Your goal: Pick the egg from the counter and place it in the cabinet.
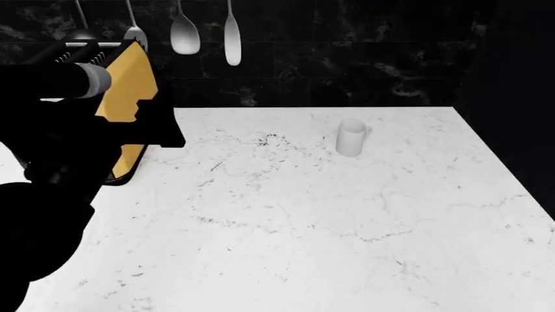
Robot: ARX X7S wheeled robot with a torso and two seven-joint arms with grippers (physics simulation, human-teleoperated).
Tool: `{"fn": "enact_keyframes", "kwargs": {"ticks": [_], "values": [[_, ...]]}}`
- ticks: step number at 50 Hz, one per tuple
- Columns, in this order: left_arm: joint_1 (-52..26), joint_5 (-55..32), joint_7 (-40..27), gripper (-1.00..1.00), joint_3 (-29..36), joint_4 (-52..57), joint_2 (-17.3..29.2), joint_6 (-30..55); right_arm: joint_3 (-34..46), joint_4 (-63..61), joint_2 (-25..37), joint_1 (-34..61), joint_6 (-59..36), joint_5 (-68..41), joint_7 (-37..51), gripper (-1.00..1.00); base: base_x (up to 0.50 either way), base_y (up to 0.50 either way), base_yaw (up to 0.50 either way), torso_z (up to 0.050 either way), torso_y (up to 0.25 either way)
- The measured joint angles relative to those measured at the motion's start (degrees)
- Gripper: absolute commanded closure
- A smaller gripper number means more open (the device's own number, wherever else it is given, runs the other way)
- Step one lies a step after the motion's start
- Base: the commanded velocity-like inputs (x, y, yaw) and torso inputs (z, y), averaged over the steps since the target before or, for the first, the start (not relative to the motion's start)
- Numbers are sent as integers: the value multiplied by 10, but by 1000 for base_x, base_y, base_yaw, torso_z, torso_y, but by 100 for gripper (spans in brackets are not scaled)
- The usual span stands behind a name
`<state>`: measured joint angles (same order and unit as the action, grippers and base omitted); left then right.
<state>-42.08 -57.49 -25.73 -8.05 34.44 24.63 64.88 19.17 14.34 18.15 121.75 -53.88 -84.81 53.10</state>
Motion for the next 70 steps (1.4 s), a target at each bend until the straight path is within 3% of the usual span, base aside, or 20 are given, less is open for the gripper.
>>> {"fn": "enact_keyframes", "kwargs": {"ticks": [19, 48, 49, 70], "values": [[2, 10, 5, -100, 14, -13, 3, -11, 18, 110, -10, 8, -26, -5, -17, 100, 0, 0, 0, 0, 0], [19, 23, 12, -100, 26, -28, 6, -32, 34, 97, 3, -5, -67, 27, -63, 100, 6, 0, 2, 0, 0], [19, 23, 12, -100, 27, -28, 7, -32, 36, 94, 3, -6, -68, 30, -66, -100, 12, 0, 6, 0, 0], [25, 24, 12, -100, 29, -32, 8, -41, 64, 47, 5, -20, -70, 67, -111, -100, 0, 0, 0, 2, 0]]}}
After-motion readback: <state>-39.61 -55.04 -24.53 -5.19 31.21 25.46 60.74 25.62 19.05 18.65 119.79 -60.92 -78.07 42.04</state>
